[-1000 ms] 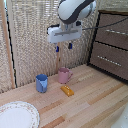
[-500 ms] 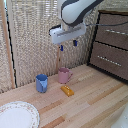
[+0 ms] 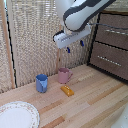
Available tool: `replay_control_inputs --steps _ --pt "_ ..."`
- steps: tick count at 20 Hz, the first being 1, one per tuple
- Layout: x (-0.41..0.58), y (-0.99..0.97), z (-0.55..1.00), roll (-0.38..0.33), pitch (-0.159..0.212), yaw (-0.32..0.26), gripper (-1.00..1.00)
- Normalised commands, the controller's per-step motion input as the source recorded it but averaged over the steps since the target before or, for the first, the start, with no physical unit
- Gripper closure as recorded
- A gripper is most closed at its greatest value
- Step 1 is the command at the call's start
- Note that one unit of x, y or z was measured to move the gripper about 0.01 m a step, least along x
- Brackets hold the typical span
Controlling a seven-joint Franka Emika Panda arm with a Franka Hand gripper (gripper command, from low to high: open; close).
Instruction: Kindly get your arm to the topmost drawer handle. Get a good grip on it, then softly pull to open it.
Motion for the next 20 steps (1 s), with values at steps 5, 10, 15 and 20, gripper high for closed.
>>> replay_control_inputs --steps 5,10,15,20 --pt "-0.03 0.0 0.15 -0.339 0.005 0.156 -1.0" --pt "-0.158 -0.1 0.0 -0.338 0.0 0.198 -1.0" --pt "-0.081 -0.11 -0.04 -0.37 0.0 0.179 -1.0" --pt "-0.025 -0.1 -0.12 -0.375 -0.01 0.176 -1.0"
